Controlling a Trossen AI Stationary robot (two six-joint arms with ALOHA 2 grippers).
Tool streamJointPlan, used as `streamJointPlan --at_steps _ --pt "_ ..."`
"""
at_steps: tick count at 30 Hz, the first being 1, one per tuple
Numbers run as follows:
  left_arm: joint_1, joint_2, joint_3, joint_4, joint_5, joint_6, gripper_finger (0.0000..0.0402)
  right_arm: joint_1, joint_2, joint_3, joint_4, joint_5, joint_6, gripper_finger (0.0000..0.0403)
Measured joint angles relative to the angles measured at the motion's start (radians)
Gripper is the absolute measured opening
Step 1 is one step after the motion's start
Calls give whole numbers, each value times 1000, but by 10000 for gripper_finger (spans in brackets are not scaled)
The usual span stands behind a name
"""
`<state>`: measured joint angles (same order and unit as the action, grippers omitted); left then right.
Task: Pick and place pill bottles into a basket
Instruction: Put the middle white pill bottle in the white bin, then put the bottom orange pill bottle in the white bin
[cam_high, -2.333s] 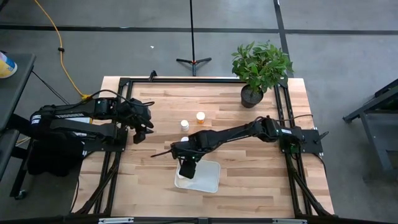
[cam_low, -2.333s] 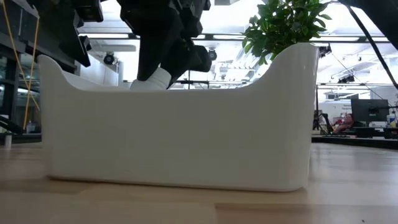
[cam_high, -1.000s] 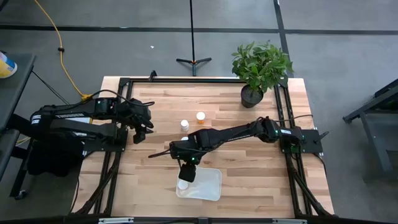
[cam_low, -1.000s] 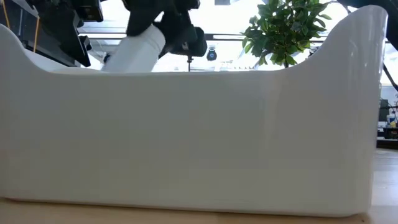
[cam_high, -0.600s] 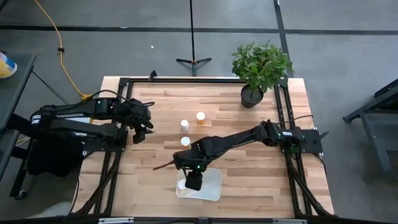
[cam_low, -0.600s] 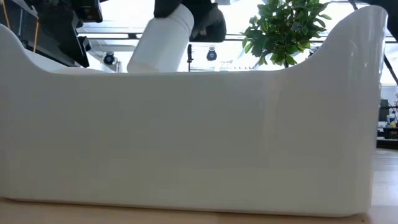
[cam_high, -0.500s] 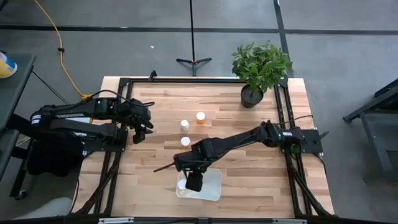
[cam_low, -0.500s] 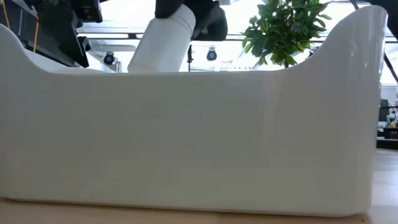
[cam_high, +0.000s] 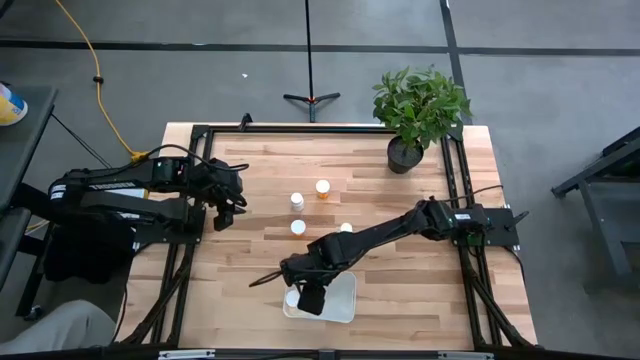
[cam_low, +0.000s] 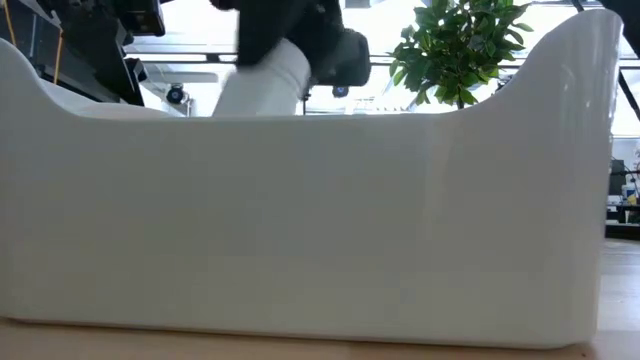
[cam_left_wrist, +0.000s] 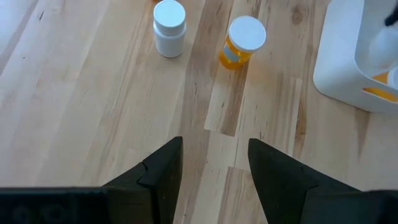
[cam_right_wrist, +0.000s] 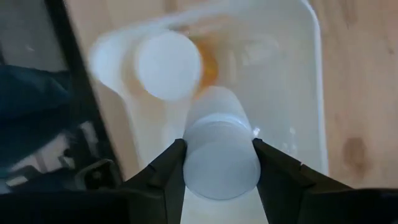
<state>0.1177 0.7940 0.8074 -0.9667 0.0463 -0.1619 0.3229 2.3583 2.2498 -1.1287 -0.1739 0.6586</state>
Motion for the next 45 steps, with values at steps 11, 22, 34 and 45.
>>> streamJointPlan --at_steps 11,22,34,45 --pt "0 0 0 6 0 -18 216 -1 -1 -76 87 -2 17 149" --pt "0 0 0 38 1 -26 216 -26 -1 -75 139 42 -10 172" --pt "0 0 0 37 2 -27 216 -37 -1 -75 169 51 -56 190" --pt "0 0 0 37 2 -27 216 -37 -1 -75 169 -1 -55 176"
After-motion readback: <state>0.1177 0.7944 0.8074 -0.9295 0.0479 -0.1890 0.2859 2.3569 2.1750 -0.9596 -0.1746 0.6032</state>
